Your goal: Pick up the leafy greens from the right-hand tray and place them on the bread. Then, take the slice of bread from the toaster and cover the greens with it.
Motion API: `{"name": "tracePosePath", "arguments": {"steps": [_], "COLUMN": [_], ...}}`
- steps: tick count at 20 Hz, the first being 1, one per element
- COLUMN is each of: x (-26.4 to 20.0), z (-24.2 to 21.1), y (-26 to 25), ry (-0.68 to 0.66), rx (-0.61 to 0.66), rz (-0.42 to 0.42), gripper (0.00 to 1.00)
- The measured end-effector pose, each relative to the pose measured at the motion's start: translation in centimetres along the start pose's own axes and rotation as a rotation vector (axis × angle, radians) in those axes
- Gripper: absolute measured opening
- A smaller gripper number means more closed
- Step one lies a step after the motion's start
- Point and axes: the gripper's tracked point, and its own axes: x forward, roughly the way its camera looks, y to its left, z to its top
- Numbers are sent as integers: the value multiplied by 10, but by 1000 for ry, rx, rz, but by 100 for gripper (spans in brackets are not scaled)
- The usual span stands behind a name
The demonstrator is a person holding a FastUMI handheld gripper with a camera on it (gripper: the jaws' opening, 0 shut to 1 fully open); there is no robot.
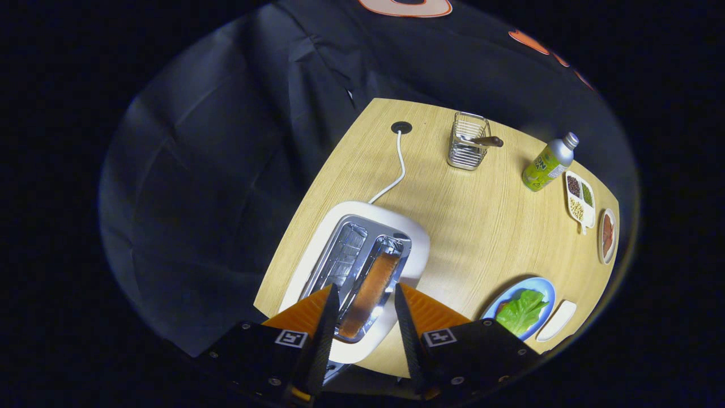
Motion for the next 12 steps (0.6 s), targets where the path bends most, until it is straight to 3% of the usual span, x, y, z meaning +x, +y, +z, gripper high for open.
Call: {"name": "tracePosePath", "arguments": {"steps": [3,4,8,12], "x": [3,4,5,-3], "z": [-4,-5,-3,-2], "y": [0,-1,-5,-7], "ry": [32,40,43,9], "rx": [25,31,89,112], "rz": [-9,-14,-5,56], "gripper": [43,34,15,12]}}
